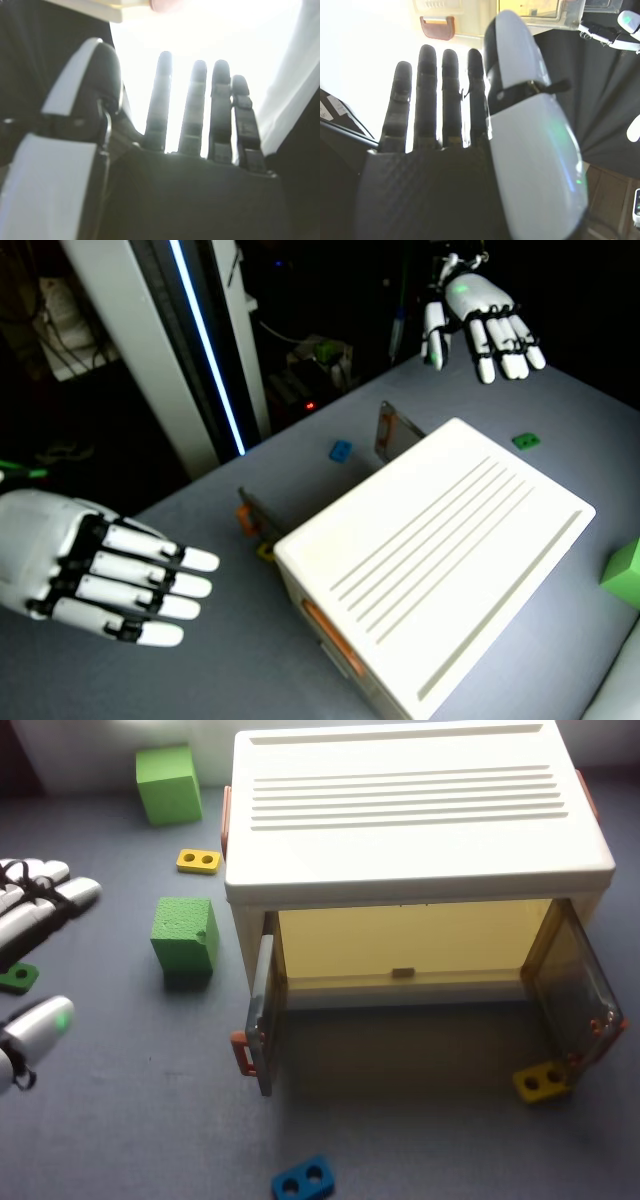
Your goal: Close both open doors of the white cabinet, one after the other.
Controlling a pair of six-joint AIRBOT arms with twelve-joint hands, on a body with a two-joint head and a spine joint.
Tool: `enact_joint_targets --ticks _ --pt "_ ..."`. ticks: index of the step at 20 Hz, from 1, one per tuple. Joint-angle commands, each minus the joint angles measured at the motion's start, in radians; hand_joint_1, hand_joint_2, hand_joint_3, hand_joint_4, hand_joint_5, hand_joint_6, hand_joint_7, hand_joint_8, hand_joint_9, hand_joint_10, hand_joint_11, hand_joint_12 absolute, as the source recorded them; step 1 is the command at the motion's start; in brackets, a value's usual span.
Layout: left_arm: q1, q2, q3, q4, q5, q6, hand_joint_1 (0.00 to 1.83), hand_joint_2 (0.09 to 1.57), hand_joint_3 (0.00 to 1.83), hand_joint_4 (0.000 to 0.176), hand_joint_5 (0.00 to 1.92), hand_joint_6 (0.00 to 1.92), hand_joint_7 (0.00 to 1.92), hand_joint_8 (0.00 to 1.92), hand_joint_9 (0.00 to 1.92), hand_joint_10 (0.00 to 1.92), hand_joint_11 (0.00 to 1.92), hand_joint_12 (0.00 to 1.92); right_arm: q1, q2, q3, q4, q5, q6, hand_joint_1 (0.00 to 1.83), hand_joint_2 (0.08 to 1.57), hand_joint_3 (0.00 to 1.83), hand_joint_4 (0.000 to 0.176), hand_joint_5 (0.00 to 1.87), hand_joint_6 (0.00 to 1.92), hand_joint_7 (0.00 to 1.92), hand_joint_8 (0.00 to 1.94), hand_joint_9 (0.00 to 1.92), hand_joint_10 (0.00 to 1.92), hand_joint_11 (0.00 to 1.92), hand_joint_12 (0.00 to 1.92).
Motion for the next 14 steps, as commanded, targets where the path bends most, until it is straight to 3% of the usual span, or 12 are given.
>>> enact_joint_targets --ticks 1,4,11,12,14 --pt "-0.009 0.0 0.005 -0.009 -0.123 -0.004 0.0 1.54 0.03 0.0 0.03 0.02 0.0 0.0 0.0 0.0 0.0 0.01 0.004 0.002 0.005 0.029 0.119 0.009 0.22 1.51 0.01 0.0 0.14 0.0 0.13 0.0 0.1 0.0 0.1 0.08" --pt "-0.009 -0.002 0.006 -0.009 -0.115 -0.004 0.0 1.49 0.0 0.0 0.05 0.01 0.0 0.0 0.0 0.0 0.02 0.01 0.004 0.001 0.006 0.028 0.115 0.009 0.25 1.52 0.0 0.0 0.13 0.0 0.14 0.0 0.11 0.0 0.11 0.06" --pt "-0.021 -0.003 0.008 0.062 -0.043 -0.038 0.0 1.57 0.12 0.0 0.01 0.0 0.0 0.0 0.01 0.0 0.08 0.07 0.004 -0.002 0.008 0.024 0.102 0.01 0.27 1.52 0.0 0.0 0.14 0.0 0.14 0.0 0.11 0.0 0.11 0.04" --pt "-0.026 -0.003 0.008 0.076 -0.028 -0.042 0.0 1.57 0.18 0.0 0.0 0.0 0.01 0.0 0.05 0.0 0.02 0.36 0.004 -0.002 0.009 0.024 0.1 0.011 0.29 1.51 0.0 0.0 0.14 0.0 0.13 0.0 0.11 0.0 0.12 0.03" --pt "-0.042 -0.003 0.008 0.108 0.004 -0.048 0.0 1.57 0.18 0.0 0.02 0.0 0.03 0.01 0.08 0.01 0.0 0.54 0.004 -0.003 0.01 0.023 0.097 0.012 0.3 1.51 0.0 0.0 0.13 0.0 0.13 0.0 0.1 0.0 0.12 0.03"
